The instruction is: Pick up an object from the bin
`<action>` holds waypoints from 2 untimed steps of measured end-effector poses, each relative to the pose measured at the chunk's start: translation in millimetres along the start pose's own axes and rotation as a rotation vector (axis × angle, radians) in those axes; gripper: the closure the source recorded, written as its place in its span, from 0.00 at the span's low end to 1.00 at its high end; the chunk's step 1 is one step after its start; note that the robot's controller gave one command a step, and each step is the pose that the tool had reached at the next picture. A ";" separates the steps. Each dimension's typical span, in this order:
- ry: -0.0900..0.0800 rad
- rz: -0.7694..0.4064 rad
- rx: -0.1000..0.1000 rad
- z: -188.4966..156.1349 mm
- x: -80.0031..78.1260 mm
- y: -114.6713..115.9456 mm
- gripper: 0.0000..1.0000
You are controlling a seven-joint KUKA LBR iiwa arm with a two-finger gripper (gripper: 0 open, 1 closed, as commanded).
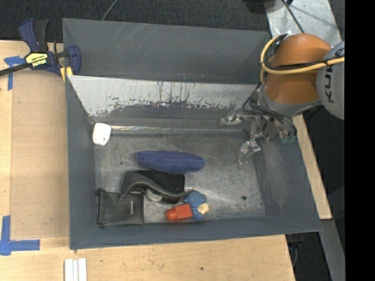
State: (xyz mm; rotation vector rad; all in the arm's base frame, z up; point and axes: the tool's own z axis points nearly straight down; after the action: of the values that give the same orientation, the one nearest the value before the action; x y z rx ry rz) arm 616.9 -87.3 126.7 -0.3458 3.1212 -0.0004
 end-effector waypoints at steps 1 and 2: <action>0.001 -0.010 -0.004 48.1 -28.8 78.3 0.00; 0.000 0.029 -0.001 29.8 25.5 130.4 0.00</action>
Offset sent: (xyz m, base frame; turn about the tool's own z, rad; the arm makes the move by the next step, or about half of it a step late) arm 0.0107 0.0770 -0.0465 -0.0038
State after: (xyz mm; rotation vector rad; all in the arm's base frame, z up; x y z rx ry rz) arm 563.5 34.3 96.8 -0.3011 3.1263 0.0016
